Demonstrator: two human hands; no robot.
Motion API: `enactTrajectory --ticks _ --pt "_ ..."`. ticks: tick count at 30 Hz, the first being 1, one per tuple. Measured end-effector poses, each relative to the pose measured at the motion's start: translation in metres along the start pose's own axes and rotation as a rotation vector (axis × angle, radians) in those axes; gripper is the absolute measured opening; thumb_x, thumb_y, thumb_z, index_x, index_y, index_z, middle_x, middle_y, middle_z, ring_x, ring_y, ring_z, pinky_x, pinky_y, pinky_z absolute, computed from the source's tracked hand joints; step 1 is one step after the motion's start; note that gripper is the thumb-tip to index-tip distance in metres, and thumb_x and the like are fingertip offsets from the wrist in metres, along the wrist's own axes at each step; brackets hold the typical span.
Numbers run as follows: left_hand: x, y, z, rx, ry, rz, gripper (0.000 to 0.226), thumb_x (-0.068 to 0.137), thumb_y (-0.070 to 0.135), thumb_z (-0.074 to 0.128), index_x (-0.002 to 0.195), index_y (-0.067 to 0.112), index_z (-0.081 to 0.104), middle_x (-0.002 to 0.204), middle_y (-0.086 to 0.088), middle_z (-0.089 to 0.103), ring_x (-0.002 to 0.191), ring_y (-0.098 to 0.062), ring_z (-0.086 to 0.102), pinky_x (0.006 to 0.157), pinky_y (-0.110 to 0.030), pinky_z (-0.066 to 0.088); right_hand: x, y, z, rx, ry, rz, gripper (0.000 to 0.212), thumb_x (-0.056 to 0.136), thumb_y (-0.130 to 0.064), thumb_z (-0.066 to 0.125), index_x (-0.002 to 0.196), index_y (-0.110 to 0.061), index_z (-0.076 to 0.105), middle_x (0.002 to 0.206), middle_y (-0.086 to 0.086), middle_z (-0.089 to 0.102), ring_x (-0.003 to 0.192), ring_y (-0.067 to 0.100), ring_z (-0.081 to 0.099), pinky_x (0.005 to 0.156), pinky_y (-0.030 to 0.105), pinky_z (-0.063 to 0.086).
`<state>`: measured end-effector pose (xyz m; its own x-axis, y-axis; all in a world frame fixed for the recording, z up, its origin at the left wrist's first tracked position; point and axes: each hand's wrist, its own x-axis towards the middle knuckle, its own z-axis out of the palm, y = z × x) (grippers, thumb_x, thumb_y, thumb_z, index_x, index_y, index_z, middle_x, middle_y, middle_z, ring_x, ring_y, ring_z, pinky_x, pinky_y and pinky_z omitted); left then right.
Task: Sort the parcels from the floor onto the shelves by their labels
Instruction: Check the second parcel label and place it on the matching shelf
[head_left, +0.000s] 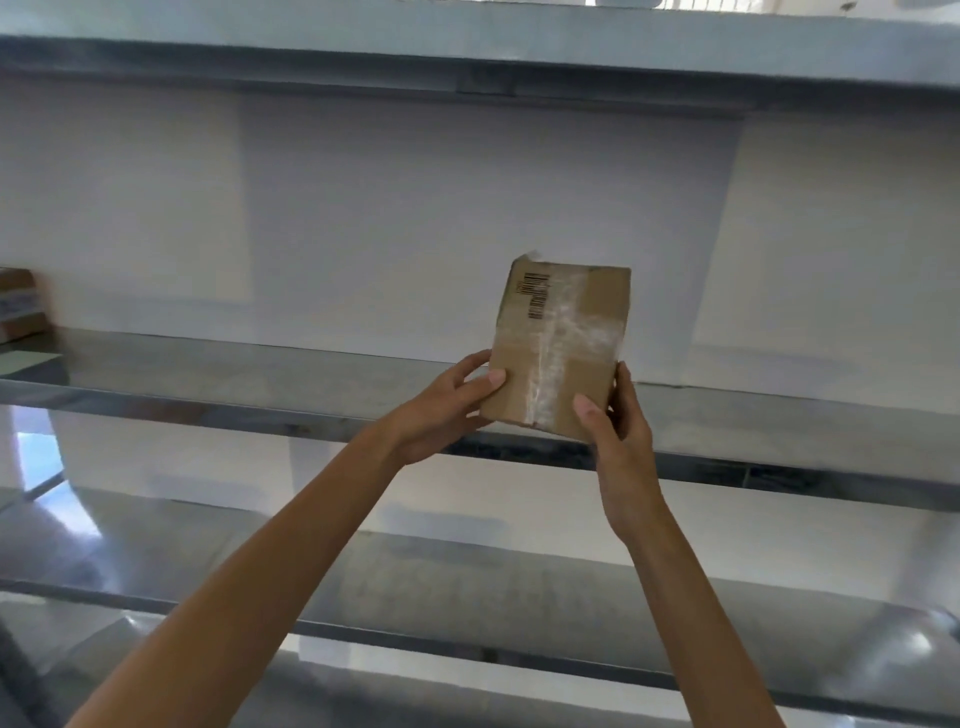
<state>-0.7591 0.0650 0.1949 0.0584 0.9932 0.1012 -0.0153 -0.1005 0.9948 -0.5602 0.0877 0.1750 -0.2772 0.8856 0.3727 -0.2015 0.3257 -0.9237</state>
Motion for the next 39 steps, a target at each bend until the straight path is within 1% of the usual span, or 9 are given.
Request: enactTrajectory --ticks 4,6,9,13,16,27,32,36,39 --pt "0.006 -0.007 0.003 0.009 0.044 -0.005 0.103 0.061 0.053 0.078 0.146 0.027 0.024 0.140 -0.005 0.048 0.123 -0.023 0.054 0.106 -0.045 0.043 0.002 0.006 0.002 -0.048 0.039 -0.132 0.076 0.083 -0.051 0.056 0.147 -0.042 0.015 0.153 -0.010 0.029 0.138 0.013 0.036 0.108 0.043 0.042" --pt "0.011 -0.007 0.006 0.111 0.123 0.019 0.101 0.067 0.049 0.076 0.148 0.029 0.018 0.138 -0.005 0.048 0.119 -0.020 0.055 0.094 -0.035 0.052 0.003 0.005 0.004 -0.433 0.185 -0.411 0.067 0.092 -0.042 0.043 0.148 -0.040 0.007 0.159 -0.009 0.013 0.146 0.012 0.017 0.116 0.049 0.027" --pt "0.016 -0.004 0.008 0.192 0.242 0.066 0.092 0.079 0.034 0.070 0.149 0.024 0.012 0.129 -0.004 0.047 0.114 -0.021 0.054 0.084 -0.029 0.054 0.008 0.011 0.005 -1.000 0.226 -0.733 0.059 0.097 -0.045 0.030 0.150 -0.029 0.009 0.159 0.005 0.014 0.148 0.023 0.007 0.117 0.057 0.007" --pt "0.019 -0.001 0.012 0.146 0.269 0.091 0.088 0.074 0.041 0.072 0.146 0.022 0.025 0.127 -0.007 0.050 0.109 -0.020 0.057 0.077 -0.026 0.056 0.010 0.026 0.017 -1.200 0.151 -0.633 0.065 0.095 -0.058 0.018 0.151 -0.027 0.007 0.159 0.006 0.015 0.147 0.026 0.011 0.112 0.067 0.010" --pt "0.018 -0.001 0.017 0.142 0.281 0.102 0.088 0.066 0.047 0.075 0.139 0.023 0.033 0.126 -0.008 0.050 0.110 -0.022 0.057 0.085 -0.035 0.057 0.010 0.036 0.017 -1.267 0.168 -0.587 0.071 0.092 -0.065 0.016 0.151 -0.027 0.002 0.159 0.007 0.015 0.147 0.028 0.014 0.111 0.068 0.008" --pt "0.007 0.009 0.030 0.169 0.230 0.309 0.055 0.082 0.031 0.066 0.123 0.036 0.029 0.130 0.005 0.050 0.112 -0.013 0.057 0.080 -0.020 0.056 0.010 0.037 0.016 -0.833 0.245 -0.478 0.078 0.082 -0.074 0.031 0.145 -0.033 0.010 0.157 -0.001 0.022 0.146 0.017 0.016 0.117 0.057 -0.003" --pt "0.001 0.008 0.030 0.136 0.182 0.352 0.040 0.092 0.028 0.053 0.123 0.044 0.032 0.125 0.014 0.054 0.111 -0.003 0.057 0.080 -0.015 0.052 0.008 0.033 0.022 -0.528 0.182 -0.336 0.068 0.077 -0.064 0.045 0.136 -0.051 0.013 0.155 -0.008 0.026 0.144 0.011 0.022 0.119 0.049 -0.008" --pt "-0.001 0.005 0.031 0.112 0.188 0.358 0.028 0.098 0.032 0.038 0.120 0.049 0.037 0.121 0.027 0.052 0.111 0.007 0.054 0.078 -0.009 0.049 0.005 0.029 0.024 -0.374 0.146 -0.307 0.069 0.075 -0.062 0.053 0.131 -0.064 0.013 0.144 -0.032 0.030 0.138 0.003 0.028 0.117 0.057 0.011" --pt "-0.003 -0.002 0.031 0.100 0.217 0.391 0.028 0.097 0.033 0.038 0.122 0.045 0.042 0.127 0.021 0.053 0.117 0.002 0.053 0.087 -0.016 0.051 0.006 0.024 0.022 -0.289 0.135 -0.291 0.067 0.073 -0.070 0.055 0.128 -0.068 0.016 0.140 -0.037 0.030 0.138 0.008 0.032 0.113 0.060 0.022"
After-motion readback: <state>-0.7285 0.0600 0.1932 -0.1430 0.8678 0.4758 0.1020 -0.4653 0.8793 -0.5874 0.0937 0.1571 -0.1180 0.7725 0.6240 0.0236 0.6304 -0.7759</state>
